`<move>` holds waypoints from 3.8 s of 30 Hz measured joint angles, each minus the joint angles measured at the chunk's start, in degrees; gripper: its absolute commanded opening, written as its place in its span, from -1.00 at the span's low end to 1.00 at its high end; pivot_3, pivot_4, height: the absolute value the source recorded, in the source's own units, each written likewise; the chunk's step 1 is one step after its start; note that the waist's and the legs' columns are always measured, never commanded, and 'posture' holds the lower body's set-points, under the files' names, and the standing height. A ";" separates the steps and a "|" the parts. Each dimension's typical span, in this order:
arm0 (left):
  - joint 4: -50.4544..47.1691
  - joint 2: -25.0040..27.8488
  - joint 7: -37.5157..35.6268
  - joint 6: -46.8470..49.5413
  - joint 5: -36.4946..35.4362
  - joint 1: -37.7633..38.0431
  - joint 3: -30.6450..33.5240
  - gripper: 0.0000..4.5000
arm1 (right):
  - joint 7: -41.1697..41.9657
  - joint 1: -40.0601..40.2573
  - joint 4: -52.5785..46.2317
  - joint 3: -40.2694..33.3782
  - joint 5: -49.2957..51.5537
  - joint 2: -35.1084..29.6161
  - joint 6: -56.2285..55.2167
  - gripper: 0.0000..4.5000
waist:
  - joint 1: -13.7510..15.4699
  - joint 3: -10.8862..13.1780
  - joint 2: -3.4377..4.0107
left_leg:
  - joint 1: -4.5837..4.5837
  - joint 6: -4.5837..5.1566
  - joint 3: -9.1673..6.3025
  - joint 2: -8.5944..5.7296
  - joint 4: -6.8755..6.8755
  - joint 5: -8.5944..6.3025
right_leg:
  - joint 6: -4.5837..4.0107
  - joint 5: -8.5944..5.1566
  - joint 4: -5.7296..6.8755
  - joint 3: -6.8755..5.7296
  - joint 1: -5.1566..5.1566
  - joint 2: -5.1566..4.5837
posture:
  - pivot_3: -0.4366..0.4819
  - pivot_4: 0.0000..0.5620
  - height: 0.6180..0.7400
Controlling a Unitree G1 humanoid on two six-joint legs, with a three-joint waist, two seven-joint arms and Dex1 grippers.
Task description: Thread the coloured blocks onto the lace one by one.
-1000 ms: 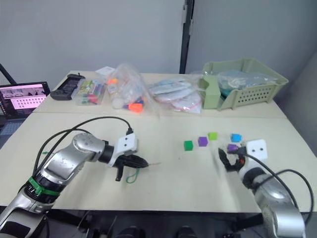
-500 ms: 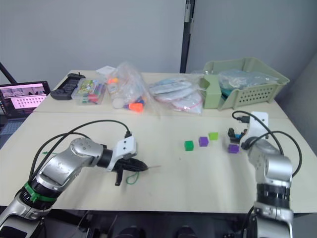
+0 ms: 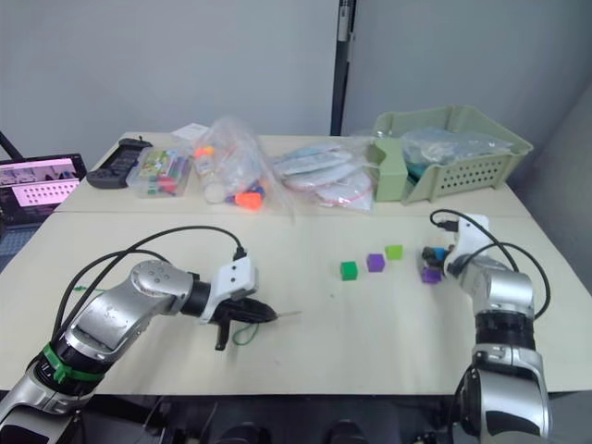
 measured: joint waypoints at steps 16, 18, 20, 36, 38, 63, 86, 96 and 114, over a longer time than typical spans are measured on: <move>-0.42 0.74 0.40 0.58 -0.95 0.02 0.02 -1.00 | -1.02 9.08 -22.43 -4.68 3.44 1.96 4.35 -0.47 | 0.15 0.00 0.01 | -0.02 0.00 -0.18 -0.02 -0.12 0.00 | 0.00 0.00 0.19 -0.04 -0.06 -0.02 | -0.05 -0.47 1.00; -0.14 1.58 0.34 0.58 -0.95 0.05 0.10 -1.00 | -3.32 14.45 -36.78 -6.56 6.03 5.02 10.97 -0.47 | 0.13 -0.01 0.02 | -0.04 0.00 -0.21 -0.01 -0.15 -0.01 | -0.01 0.00 0.24 -0.06 -0.13 -0.01 | -0.05 -0.47 1.00; -0.03 1.82 0.22 0.55 -0.97 0.08 0.19 -1.00 | -5.61 18.32 -49.99 -7.36 8.38 8.22 17.96 -0.47 | 0.03 -0.01 0.03 | -0.06 0.00 -0.19 0.00 -0.15 -0.01 | -0.01 0.00 0.25 -0.04 -0.15 -0.02 | -0.05 -0.47 1.00; 1.69 4.24 -3.81 -0.61 -1.02 -0.58 -0.62 -1.00 | -19.15 35.03 -82.28 17.94 9.19 33.58 44.54 -0.47 | -0.14 -0.01 0.02 | 0.01 0.00 -0.11 0.02 -0.14 0.00 | -0.06 -0.05 0.14 -0.06 -0.18 -0.01 | -0.05 -0.47 1.00; 1.68 4.46 -4.21 -0.69 -1.02 -0.73 -0.62 -1.00 | -20.12 36.33 -80.57 19.92 7.38 33.56 42.28 -0.47 | -0.27 -0.01 0.02 | 0.04 0.00 -0.10 0.05 -0.14 0.00 | -0.07 -0.06 0.13 -0.06 -0.19 0.02 | -0.05 -0.47 1.00; 0.64 8.18 -5.20 -2.03 -1.18 2.49 0.54 -1.00 | 23.93 33.58 -79.98 16.25 16.89 -8.78 21.15 0.98 | -0.04 0.08 -0.22 | 0.08 -0.01 -0.08 0.07 -0.14 0.00 | -0.02 -0.12 -0.20 -0.17 0.06 0.17 | -0.05 -0.47 1.00; -6.88 8.49 -3.07 0.79 -3.38 6.21 0.44 -1.00 | 62.04 14.60 -23.73 34.69 -4.32 -8.28 -41.40 0.00 | 0.48 0.15 -0.30 | 0.12 -0.01 -0.06 0.07 -0.12 0.01 | -0.09 -0.07 0.03 -0.09 0.00 0.03 | -0.05 -0.47 1.00; -6.41 5.69 -0.97 1.98 -2.13 1.65 -1.71 -1.00 | 59.99 17.02 -28.79 33.37 -3.47 -7.37 -34.48 -0.40 | 1.28 0.15 -0.30 | 0.13 -0.01 -0.11 0.04 -0.07 0.01 | -0.09 -0.07 0.15 -0.10 0.01 0.04 | -0.05 -0.47 1.00; -3.55 1.47 0.27 3.42 2.81 -5.37 -10.44 -1.00 | 54.91 18.92 -39.13 35.91 -6.60 -6.68 -23.67 -0.40 | 1.17 0.15 -0.30 | 0.15 -0.01 -0.09 0.06 0.03 0.01 | -0.10 -0.07 0.16 -0.10 0.02 0.22 | -0.05 -0.47 1.00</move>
